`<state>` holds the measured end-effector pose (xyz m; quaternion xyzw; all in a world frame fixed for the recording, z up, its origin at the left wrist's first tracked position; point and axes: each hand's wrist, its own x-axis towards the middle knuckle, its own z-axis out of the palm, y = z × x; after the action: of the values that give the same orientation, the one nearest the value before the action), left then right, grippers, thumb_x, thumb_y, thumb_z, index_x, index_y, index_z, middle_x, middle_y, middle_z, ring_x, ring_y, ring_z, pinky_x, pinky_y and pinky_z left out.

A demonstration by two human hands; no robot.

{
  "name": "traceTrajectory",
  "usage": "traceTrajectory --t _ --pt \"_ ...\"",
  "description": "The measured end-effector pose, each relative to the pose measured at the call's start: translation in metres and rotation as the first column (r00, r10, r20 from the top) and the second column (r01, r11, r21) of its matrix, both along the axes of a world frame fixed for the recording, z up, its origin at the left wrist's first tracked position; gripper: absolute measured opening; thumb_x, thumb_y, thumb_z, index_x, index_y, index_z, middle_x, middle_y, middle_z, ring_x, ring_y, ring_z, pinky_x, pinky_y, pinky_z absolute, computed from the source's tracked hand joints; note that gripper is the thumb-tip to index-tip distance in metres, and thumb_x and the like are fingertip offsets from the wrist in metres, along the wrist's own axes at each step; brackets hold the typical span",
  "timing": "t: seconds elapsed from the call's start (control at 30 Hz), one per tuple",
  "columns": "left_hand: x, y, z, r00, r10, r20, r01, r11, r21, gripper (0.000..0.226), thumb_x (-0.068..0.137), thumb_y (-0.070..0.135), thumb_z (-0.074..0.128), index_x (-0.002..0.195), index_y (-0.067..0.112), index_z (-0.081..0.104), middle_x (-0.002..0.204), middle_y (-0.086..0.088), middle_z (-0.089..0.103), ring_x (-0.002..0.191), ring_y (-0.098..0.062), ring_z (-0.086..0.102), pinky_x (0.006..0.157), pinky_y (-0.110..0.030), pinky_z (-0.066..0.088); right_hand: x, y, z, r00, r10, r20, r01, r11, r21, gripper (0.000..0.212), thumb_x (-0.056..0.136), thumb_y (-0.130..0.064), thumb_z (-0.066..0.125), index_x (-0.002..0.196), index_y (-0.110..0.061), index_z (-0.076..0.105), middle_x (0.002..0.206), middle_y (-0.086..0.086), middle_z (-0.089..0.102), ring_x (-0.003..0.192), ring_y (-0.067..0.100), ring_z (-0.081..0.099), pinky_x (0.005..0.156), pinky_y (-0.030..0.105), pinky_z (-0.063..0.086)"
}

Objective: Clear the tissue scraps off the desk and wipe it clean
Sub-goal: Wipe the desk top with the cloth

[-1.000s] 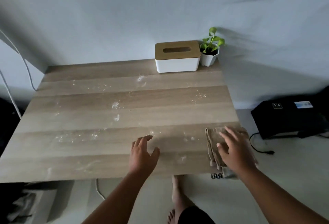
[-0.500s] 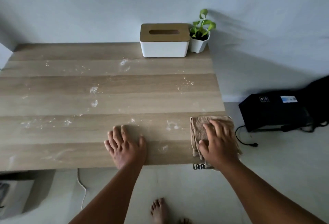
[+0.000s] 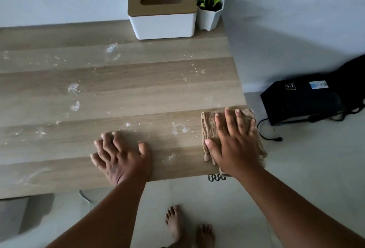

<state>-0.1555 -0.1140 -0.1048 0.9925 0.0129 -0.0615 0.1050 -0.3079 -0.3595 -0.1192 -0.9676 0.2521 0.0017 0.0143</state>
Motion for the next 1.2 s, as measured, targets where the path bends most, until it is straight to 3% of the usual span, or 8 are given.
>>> traceTrajectory --t 0.13,0.3,0.5,0.67,0.87,1.03,1.2 --pt "0.000 -0.002 0.001 1.000 0.009 0.000 -0.009 1.000 -0.002 0.089 0.085 0.066 0.033 0.158 0.016 0.022 0.169 -0.010 0.012 0.158 -0.027 -0.003 0.127 -0.053 -0.003 0.031 -0.004 0.000 0.999 -0.029 -0.024 0.029 0.999 0.022 0.084 0.094 -0.074 0.025 0.164 -0.028 0.017 0.173 0.012 0.006 0.159 0.039 0.001 0.120 0.072 0.008" --pt "0.002 0.001 -0.001 1.000 -0.011 -0.023 0.012 1.000 0.024 0.090 0.091 0.070 0.026 0.164 0.021 0.005 0.173 -0.005 -0.004 0.159 -0.024 -0.013 0.127 -0.053 -0.007 0.090 0.014 0.004 1.000 -0.015 -0.023 0.017 0.996 0.089 0.086 0.094 -0.079 0.008 0.164 -0.030 0.015 0.173 0.012 0.001 0.158 0.040 -0.005 0.119 0.072 0.002" --pt "0.003 0.000 0.003 0.999 -0.011 -0.053 0.012 0.999 0.032 0.092 0.091 0.073 0.023 0.165 0.023 0.002 0.173 -0.004 -0.009 0.158 -0.023 -0.016 0.127 -0.053 -0.009 0.075 0.051 0.003 0.991 0.129 0.036 -0.132 0.986 0.104 0.082 0.095 -0.074 0.032 0.162 -0.028 0.025 0.173 0.012 0.009 0.159 0.040 0.001 0.119 0.072 0.006" --pt "0.004 -0.002 0.012 0.996 -0.004 -0.086 0.006 1.000 0.021 0.092 0.092 0.071 0.032 0.165 0.021 0.004 0.173 -0.003 -0.010 0.158 -0.022 -0.018 0.127 -0.054 -0.008 0.018 0.028 0.004 0.960 0.274 0.058 -0.277 0.958 0.075 0.076 0.100 -0.069 0.032 0.163 -0.027 0.025 0.173 0.005 0.010 0.160 0.032 0.004 0.121 0.066 0.016" --pt "0.005 -0.002 0.001 0.999 -0.016 -0.050 0.019 0.999 0.049 0.092 0.090 0.071 0.032 0.163 0.020 0.006 0.173 -0.007 -0.004 0.158 -0.026 -0.016 0.126 -0.058 -0.006 0.026 0.007 0.009 0.982 0.190 0.023 -0.191 0.978 0.088 0.086 0.091 -0.081 0.035 0.161 -0.032 0.029 0.173 0.003 0.012 0.160 0.031 0.007 0.122 0.065 0.015" --pt "0.005 0.000 -0.003 0.999 -0.017 -0.027 0.018 0.999 0.036 0.092 0.089 0.071 0.030 0.163 0.020 0.008 0.173 -0.007 -0.002 0.159 -0.026 -0.014 0.126 -0.058 -0.006 0.105 0.011 0.016 0.993 0.030 -0.117 -0.015 0.992 0.129 0.091 0.089 -0.086 0.015 0.164 -0.035 0.007 0.173 0.007 -0.009 0.158 0.038 -0.013 0.119 0.072 -0.001" --pt "0.006 0.000 -0.003 0.999 -0.010 -0.031 0.011 0.999 0.032 0.091 0.090 0.070 0.031 0.162 0.019 0.009 0.173 -0.008 -0.001 0.159 -0.026 -0.013 0.126 -0.058 -0.005 0.126 0.051 0.014 0.998 0.035 -0.052 -0.028 0.993 0.117 0.084 0.094 -0.078 0.022 0.163 -0.028 0.022 0.173 0.014 0.004 0.157 0.044 -0.005 0.116 0.075 0.003"
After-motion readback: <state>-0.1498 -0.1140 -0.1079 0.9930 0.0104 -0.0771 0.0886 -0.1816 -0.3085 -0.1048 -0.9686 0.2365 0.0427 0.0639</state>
